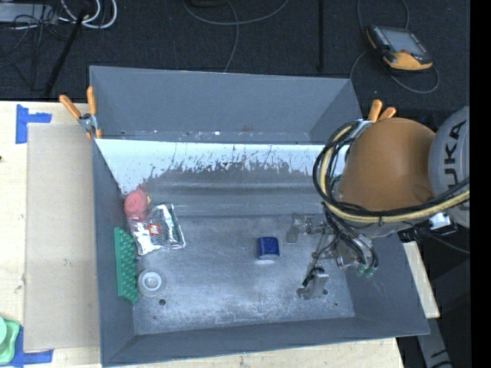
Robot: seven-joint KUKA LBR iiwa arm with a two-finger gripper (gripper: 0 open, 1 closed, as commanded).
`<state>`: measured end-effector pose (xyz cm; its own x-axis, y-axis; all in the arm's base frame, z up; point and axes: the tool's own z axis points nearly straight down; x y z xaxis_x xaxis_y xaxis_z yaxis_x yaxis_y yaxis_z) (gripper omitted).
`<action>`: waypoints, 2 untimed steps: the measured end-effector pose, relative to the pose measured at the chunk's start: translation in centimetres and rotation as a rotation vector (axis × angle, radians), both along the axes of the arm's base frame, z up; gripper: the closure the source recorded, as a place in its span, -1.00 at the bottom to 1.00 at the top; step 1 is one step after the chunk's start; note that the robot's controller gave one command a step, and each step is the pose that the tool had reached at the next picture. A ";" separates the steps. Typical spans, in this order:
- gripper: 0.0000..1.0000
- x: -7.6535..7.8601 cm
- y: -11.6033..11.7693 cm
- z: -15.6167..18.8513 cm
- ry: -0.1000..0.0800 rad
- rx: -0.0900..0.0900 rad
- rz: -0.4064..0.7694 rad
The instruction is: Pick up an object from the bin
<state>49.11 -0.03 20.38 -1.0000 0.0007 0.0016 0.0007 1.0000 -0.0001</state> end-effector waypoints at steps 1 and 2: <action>-1.00 7.1 0.3 -9.7 0.001 0.001 0.180; -1.00 10.3 -0.5 -13.6 -0.003 0.000 0.223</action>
Offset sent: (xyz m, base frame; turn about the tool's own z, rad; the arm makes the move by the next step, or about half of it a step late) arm 0.0713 0.0017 -0.0930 -0.1791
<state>59.44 -0.58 6.73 -0.9753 -0.2209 -0.0012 -0.2209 0.9753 -0.0001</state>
